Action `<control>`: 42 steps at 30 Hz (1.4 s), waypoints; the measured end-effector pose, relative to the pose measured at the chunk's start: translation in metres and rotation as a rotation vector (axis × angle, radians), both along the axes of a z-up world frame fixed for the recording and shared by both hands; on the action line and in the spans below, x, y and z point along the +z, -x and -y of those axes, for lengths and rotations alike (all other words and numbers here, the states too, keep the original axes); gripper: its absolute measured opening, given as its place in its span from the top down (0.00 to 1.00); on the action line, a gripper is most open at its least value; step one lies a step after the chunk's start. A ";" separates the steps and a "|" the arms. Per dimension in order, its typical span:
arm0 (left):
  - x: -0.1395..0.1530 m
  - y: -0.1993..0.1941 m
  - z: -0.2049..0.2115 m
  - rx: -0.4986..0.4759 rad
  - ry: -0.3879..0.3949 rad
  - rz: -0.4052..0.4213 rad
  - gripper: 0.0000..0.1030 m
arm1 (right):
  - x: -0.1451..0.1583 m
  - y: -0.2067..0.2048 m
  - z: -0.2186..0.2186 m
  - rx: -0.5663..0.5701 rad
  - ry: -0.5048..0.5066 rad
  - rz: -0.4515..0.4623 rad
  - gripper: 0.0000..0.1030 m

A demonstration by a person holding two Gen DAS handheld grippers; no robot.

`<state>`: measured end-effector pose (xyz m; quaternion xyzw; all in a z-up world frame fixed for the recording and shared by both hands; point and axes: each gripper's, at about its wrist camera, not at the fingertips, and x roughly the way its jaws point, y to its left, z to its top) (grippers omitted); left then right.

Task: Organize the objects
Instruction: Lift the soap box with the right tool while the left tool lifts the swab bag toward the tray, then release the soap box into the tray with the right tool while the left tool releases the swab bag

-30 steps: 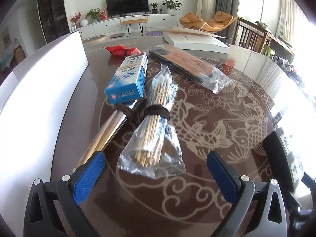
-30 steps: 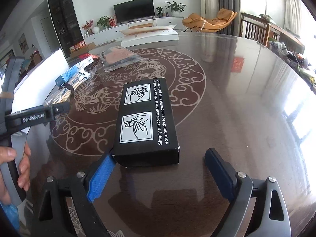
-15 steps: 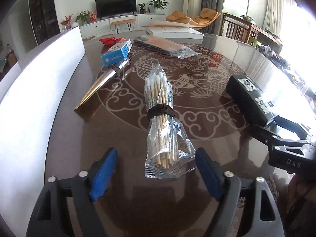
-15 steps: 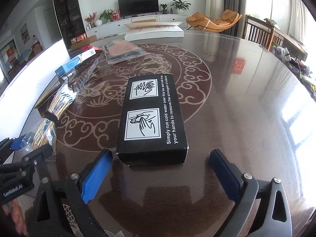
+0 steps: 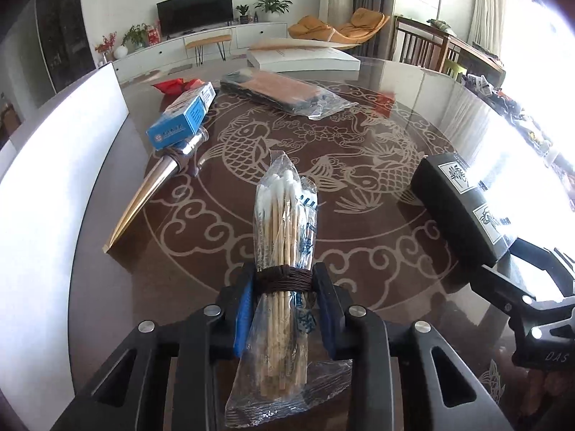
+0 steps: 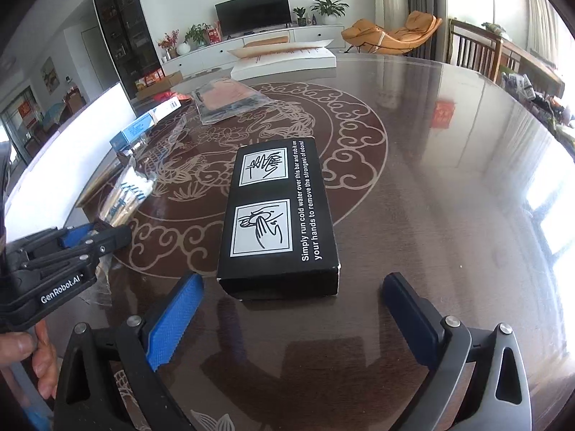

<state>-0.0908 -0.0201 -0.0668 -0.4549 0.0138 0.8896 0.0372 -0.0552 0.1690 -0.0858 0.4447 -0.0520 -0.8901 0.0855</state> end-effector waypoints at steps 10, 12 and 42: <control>0.009 -0.031 0.022 0.024 -0.105 -0.025 0.70 | 0.018 0.070 0.037 0.123 -0.138 0.215 0.41; 0.024 -0.039 0.030 0.027 -0.127 -0.057 0.70 | 0.019 0.070 0.040 0.118 -0.150 0.222 0.43; 0.082 -0.145 0.308 0.637 -0.002 -0.086 0.28 | 0.126 -0.040 0.329 0.608 0.116 -0.019 0.14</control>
